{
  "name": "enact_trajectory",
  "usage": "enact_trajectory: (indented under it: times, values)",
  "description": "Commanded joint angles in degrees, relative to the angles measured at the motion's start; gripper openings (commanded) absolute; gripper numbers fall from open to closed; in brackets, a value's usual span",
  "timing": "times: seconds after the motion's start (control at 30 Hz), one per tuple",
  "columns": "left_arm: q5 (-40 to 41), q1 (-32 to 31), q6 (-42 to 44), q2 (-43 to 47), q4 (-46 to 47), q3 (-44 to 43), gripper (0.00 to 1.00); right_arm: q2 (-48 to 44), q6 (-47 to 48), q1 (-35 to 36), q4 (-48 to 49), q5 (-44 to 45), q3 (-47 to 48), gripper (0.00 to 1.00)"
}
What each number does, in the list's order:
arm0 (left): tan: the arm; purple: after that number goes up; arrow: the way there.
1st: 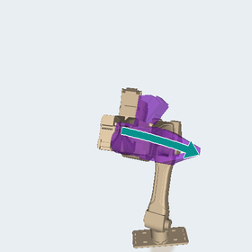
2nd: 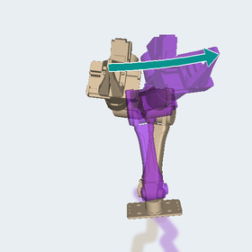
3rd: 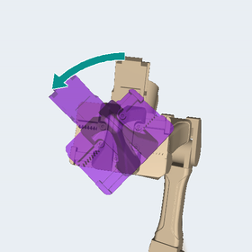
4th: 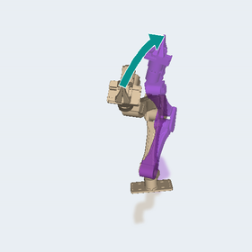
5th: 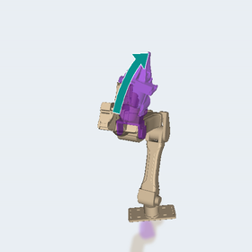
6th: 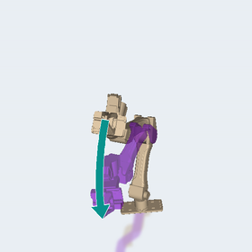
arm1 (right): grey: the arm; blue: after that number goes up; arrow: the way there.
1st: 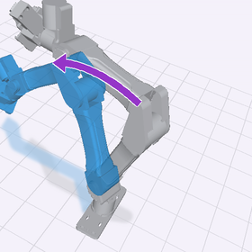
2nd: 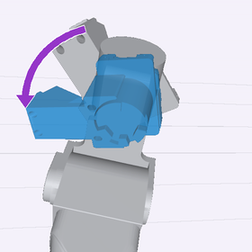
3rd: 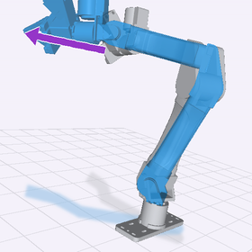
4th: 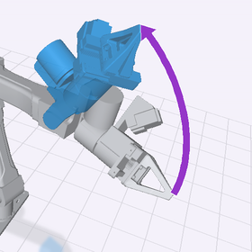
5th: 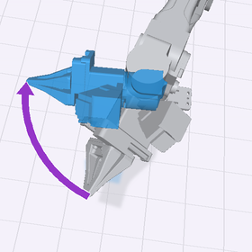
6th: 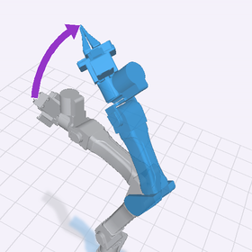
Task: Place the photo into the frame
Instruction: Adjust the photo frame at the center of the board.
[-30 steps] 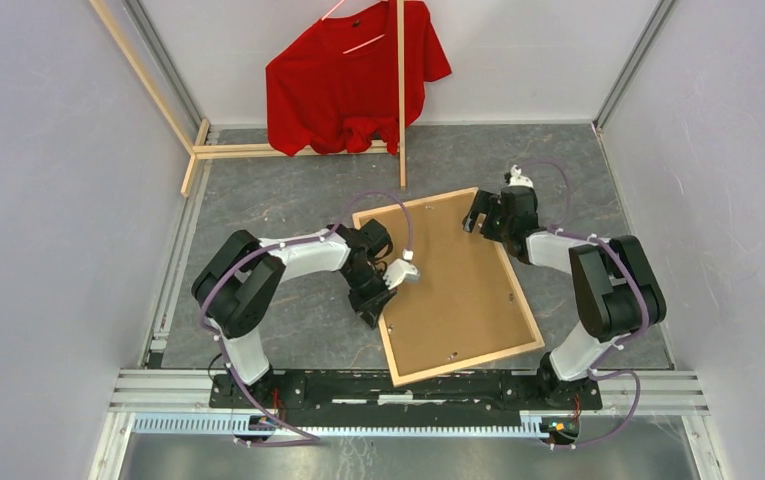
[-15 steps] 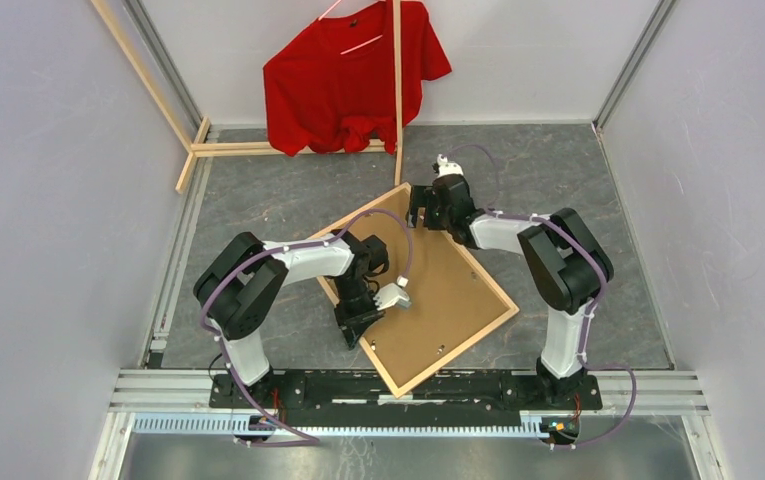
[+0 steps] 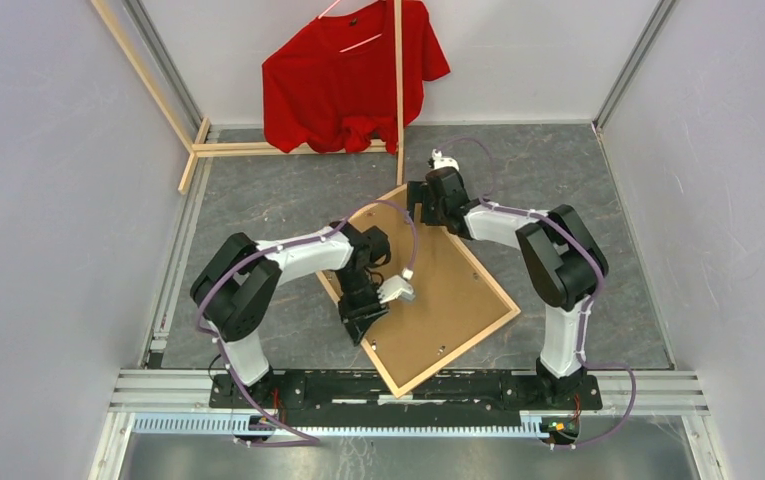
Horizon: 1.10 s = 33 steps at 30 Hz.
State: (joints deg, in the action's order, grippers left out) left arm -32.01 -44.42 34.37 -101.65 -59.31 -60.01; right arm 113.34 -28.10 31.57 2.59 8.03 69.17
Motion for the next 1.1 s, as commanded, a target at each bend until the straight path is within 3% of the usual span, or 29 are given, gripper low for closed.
enact_trajectory:
  times: [0.0, 0.13, 0.23, 0.37, 0.5, 0.73, 0.93, 1.07]
  values:
    - [-2.54, 4.99, 6.43, 4.21, 0.07, -11.95, 0.46, -13.15, -5.47, 1.07, -6.53, -10.58, -4.26, 0.98]
    - [-2.41, 12.1, 11.41, 3.25, -6.9, -23.19, 0.56, -23.23, -4.33, -1.37, -15.59, -3.12, -8.35, 0.98]
    - [1.21, 18.17, 11.41, 0.08, -4.99, -28.36, 0.55, -30.72, -5.62, -3.36, -19.49, -0.04, -13.98, 0.98]
    - [13.0, 26.23, 5.04, -7.09, 6.96, -32.68, 0.45, -41.58, -8.64, -4.09, -27.47, -0.19, -21.08, 0.98]
    - [19.16, 32.29, 0.7, -14.38, 16.04, -35.85, 0.43, -55.77, -14.15, -4.12, -33.67, -4.36, -31.67, 0.98]
    - [17.47, 34.32, 0.3, -18.94, 19.49, -35.17, 0.43, -70.75, -18.84, -4.01, -42.85, -6.97, -40.38, 0.98]
    - [16.53, 34.28, -0.1, -20.3, 21.73, -32.15, 0.43, -69.94, -21.07, -3.94, -38.51, -11.56, -47.48, 0.98]
    - [15.33, 34.27, 1.02, -19.08, 22.57, -28.43, 0.42, -69.98, -21.23, -3.83, -38.34, -8.49, -49.51, 0.94]
